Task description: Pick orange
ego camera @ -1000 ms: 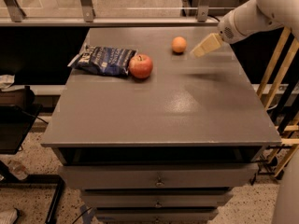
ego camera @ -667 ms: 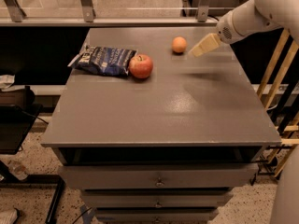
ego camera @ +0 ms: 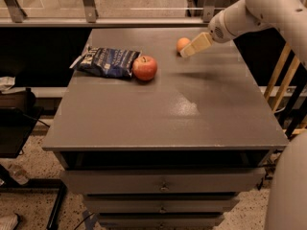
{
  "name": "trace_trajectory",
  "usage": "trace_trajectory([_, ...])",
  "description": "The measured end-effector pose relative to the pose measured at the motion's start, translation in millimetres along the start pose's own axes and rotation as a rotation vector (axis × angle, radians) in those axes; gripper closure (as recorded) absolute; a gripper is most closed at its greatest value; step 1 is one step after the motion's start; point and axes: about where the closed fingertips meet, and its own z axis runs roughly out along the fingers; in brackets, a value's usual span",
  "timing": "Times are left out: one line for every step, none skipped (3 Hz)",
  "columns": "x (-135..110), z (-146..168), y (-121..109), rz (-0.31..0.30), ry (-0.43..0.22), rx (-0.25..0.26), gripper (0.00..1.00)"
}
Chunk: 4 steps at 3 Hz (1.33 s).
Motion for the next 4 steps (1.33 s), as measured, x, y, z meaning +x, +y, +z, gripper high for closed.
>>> trace_trajectory([-11, 16, 15, -0.021, 0.010, -0.022, 0.00])
trace_trajectory([-13, 35, 25, -0.012, 0.029, -0.048, 0.00])
trace_trajectory([-15, 48, 24, 0.017, 0.032, -0.065, 0.00])
trace_trajectory([-20, 59, 21, 0.044, 0.041, -0.071, 0.00])
